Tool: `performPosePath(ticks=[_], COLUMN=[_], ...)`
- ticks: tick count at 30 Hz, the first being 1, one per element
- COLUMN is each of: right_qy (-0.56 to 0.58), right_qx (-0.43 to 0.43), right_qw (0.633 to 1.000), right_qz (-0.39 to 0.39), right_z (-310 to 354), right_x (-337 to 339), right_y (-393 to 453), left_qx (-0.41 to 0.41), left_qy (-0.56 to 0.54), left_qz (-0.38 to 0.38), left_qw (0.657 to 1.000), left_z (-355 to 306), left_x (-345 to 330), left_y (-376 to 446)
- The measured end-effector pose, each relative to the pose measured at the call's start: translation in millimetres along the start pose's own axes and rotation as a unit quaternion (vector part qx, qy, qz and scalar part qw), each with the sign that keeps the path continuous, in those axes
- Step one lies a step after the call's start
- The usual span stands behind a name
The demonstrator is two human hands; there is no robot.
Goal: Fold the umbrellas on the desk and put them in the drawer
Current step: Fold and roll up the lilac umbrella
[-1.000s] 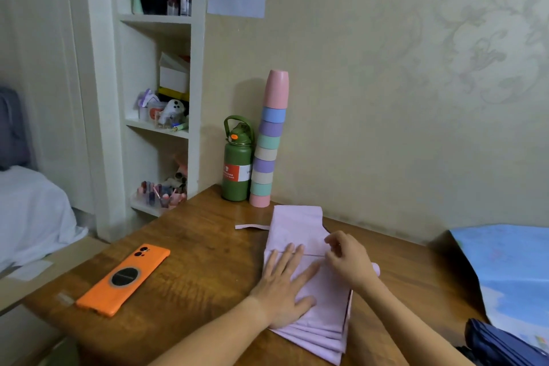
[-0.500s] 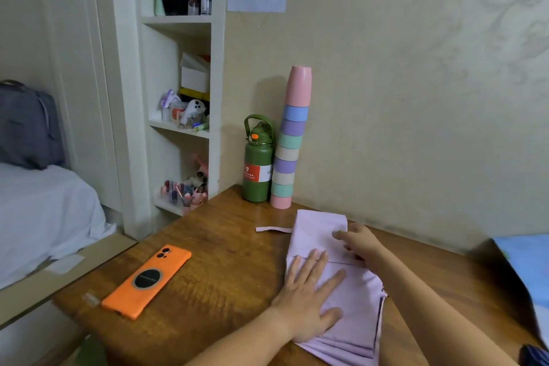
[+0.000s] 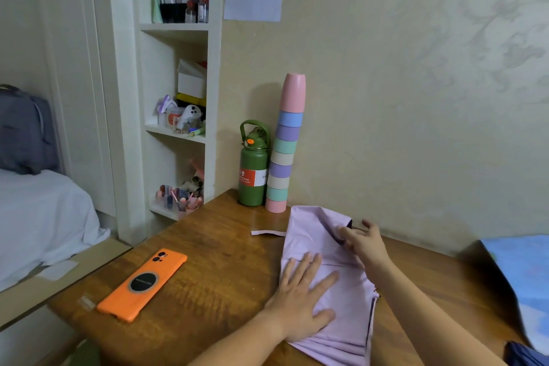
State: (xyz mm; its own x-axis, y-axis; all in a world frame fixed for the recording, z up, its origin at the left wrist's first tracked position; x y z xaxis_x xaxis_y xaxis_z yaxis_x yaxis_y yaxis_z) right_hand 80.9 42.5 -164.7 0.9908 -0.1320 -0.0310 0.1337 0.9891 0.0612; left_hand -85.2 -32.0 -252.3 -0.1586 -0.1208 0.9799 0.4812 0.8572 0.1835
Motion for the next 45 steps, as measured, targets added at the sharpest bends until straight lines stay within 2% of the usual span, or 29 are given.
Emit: performPosePath(ticks=[2, 4, 7, 9, 12, 15, 17, 19, 23, 26, 29, 32, 34, 38, 42, 45], right_qy=[-0.037, -0.123, -0.241, -0.259, -0.293, -0.327, -0.34, -0.355, -0.378, -0.421, -0.47, -0.504, -0.519, -0.542, -0.57, -0.589], right_qx=[0.048, 0.107, 0.189, 0.219, 0.247, 0.256, 0.247, 0.255, 0.289, 0.297, 0.315, 0.38, 0.397, 0.404, 0.432, 0.462], right_qw=[0.997, 0.983, 0.947, 0.935, 0.918, 0.899, 0.892, 0.881, 0.862, 0.84, 0.808, 0.757, 0.737, 0.719, 0.685, 0.646], right_qz=[0.044, 0.084, 0.1, 0.103, 0.107, 0.138, 0.168, 0.182, 0.174, 0.17, 0.165, 0.168, 0.171, 0.162, 0.138, 0.152], right_z=[2.6, 8.6, 16.0, 15.1, 9.9, 1.5, -7.5, -15.0, -19.0, -25.6, -28.6, -26.3, -25.4, -29.8, -31.4, -33.0], right_x=[1.4, 4.2, 9.7, 15.9, 26.3, 35.1, 39.3, 41.9, 41.6, 45.7, 48.0, 42.0, 37.3, 31.0, 34.2, 35.0], right_y=[-9.2, -19.8, -39.3, -55.5, -81.6, -105.3, -117.4, -126.8, -140.0, -141.7, -143.8, -148.7, -149.7, -153.7, -155.6, -155.0], left_qx=[-0.005, 0.001, 0.022, 0.05, 0.14, 0.26, 0.299, 0.325, 0.424, 0.415, 0.411, 0.409, 0.405, 0.396, 0.367, 0.352], left_qy=[-0.016, -0.042, -0.184, -0.323, -0.451, -0.565, -0.599, -0.582, -0.462, -0.412, -0.341, -0.297, -0.283, -0.354, -0.294, -0.229], left_qz=[-0.009, -0.031, -0.111, -0.177, -0.272, -0.276, -0.261, -0.25, -0.18, -0.081, -0.033, 0.001, 0.009, 0.025, 0.072, 0.1], left_qw=[1.0, 0.999, 0.976, 0.928, 0.838, 0.733, 0.695, 0.702, 0.758, 0.807, 0.845, 0.863, 0.869, 0.847, 0.88, 0.902], left_z=[2.6, 6.2, 11.7, 16.8, 32.4, 53.3, 52.3, 46.4, 43.6, 44.0, 46.0, 47.7, 45.4, 38.4, 40.7, 44.0], left_x=[0.2, -0.3, 7.6, 19.3, 22.1, 8.0, 15.1, 30.7, 49.8, 51.8, 55.6, 54.8, 54.5, 50.6, 54.6, 57.6], left_y=[-0.2, 0.3, -2.5, -8.7, -14.4, -14.4, -16.6, -16.9, -15.6, -14.7, -20.4, -24.9, -26.1, -27.4, -30.5, -31.8])
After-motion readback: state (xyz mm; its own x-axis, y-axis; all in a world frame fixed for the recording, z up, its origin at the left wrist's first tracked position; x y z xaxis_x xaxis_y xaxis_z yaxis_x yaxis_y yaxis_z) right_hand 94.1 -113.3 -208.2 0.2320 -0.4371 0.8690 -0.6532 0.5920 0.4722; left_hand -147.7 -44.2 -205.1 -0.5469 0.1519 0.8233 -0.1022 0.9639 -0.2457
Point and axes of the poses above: each hand's wrist, its own y-axis towards the middle knuckle, its own x-axis out of the back of the hand, z = x × y, the point moved 4 cm from there along y, towards the middle knuckle, and after that the axes turned 7 degrees about y, right-handed, at the moved point
